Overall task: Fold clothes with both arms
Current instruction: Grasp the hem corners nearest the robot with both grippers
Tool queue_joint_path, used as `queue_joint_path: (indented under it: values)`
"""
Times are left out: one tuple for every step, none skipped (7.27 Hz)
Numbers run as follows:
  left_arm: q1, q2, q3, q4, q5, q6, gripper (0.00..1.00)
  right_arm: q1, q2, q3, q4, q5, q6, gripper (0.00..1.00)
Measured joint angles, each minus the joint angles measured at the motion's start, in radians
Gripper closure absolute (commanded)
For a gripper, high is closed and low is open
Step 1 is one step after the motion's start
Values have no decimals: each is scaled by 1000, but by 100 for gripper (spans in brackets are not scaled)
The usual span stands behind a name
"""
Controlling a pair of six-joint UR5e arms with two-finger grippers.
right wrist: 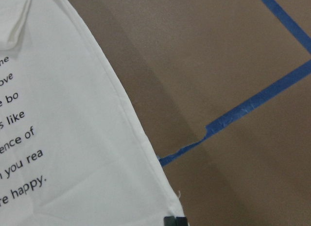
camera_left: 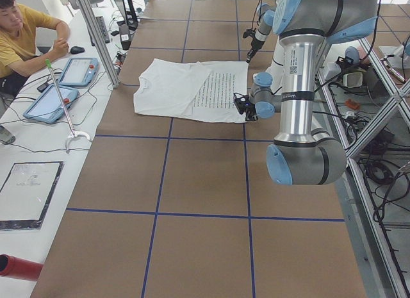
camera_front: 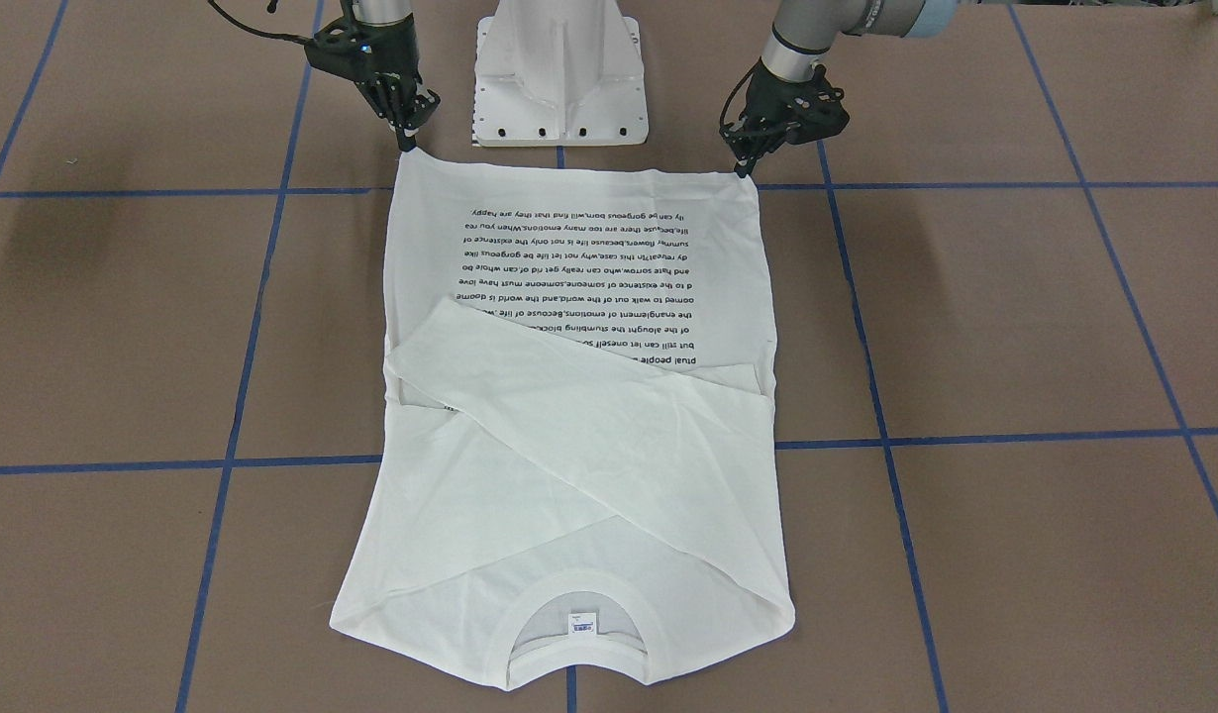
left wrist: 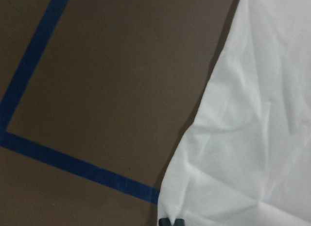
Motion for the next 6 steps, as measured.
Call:
queue_joint_path:
  values:
    - [0,-1,-29,0,0,0,100,0,-1,3,0,0,0,100]
    - [2,-3,-58,0,0,-4,100,1,-4,7,0,0,0,100]
    - [11,-4,-78,0,0,-14,100,-2,-20,19,0,1,0,100]
    - [29,-6,-92,0,1,-42,100,-10,-53,44,0,1,0,100]
    - [53,-7,-105,0,1,-89,100,-19,-86,71,0,1,0,100]
    - [80,-9,-113,2,4,-125,100,-24,-105,86,0,0,-1,100]
